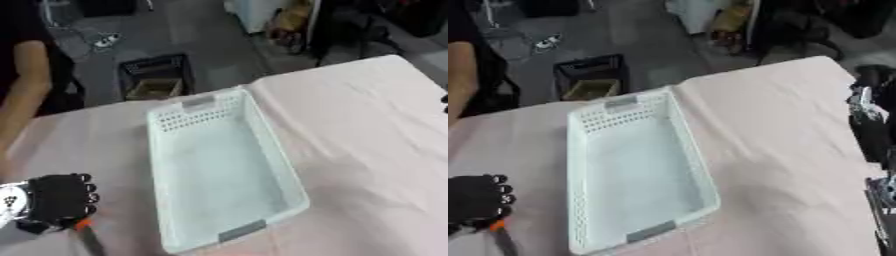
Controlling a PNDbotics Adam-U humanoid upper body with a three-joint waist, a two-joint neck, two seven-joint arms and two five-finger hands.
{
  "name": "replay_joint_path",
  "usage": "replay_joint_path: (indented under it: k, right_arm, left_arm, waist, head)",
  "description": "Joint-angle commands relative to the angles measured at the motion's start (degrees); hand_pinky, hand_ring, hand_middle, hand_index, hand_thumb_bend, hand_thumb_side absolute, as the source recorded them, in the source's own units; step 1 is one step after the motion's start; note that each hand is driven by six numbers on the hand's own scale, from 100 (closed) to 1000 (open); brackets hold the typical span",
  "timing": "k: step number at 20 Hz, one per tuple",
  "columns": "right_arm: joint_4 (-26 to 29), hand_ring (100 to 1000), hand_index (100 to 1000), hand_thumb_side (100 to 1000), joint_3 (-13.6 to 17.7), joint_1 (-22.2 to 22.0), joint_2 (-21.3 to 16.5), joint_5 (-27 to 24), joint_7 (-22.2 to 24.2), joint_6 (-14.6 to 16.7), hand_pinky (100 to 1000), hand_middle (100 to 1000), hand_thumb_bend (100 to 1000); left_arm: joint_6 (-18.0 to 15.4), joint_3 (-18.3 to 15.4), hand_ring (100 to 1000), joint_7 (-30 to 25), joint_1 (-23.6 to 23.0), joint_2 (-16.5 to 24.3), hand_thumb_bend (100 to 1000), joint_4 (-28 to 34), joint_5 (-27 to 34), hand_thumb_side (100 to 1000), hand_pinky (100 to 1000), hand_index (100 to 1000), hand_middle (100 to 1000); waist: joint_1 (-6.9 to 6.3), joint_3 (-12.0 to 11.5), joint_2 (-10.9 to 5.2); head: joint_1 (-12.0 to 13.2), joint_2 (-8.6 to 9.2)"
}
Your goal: Pick up objects on the table and place them in the box.
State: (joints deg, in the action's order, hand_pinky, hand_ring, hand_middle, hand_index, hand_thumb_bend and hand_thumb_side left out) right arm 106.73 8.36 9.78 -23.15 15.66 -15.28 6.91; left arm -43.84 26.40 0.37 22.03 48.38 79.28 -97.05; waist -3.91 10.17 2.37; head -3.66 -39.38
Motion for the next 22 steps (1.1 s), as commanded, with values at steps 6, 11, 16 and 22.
replay_joint_path:
  k: [6,11,16,22]
  right_arm:
    - [0.3,414,694,647,0.0,1.1,-1.9,0.0,0.2,0.1,318,467,100]
    - [0.3,415,694,647,0.1,1.1,-1.8,-0.1,0.2,0.2,318,467,100]
    - [0.3,415,694,647,0.1,1.1,-1.8,-0.1,0.2,0.2,318,467,100]
    - [0.3,415,694,648,0.2,1.0,-1.8,-0.1,0.2,0.2,318,467,100]
  left_arm:
    - [-0.3,-0.1,447,-2.3,0.8,3.5,188,2.9,3.9,254,594,555,427]
    - [-0.3,-0.1,280,-2.4,0.6,3.4,100,2.9,5.8,203,481,389,262]
    - [-0.4,-0.3,101,-1.9,0.2,3.5,100,2.3,9.3,150,314,203,100]
    - [0.8,-1.8,100,-5.3,-0.1,4.5,100,2.3,12.4,140,213,150,100]
  waist:
    - [0.00,0.2,-0.64]
    - [0.03,0.2,-0.64]
    - [0.06,0.1,-0.62]
    - [0.10,0.0,-0.60]
  head:
    - [-0.1,1.23]
    - [-0.2,1.39]
    - [-0.3,1.56]
    - [-0.3,1.78]
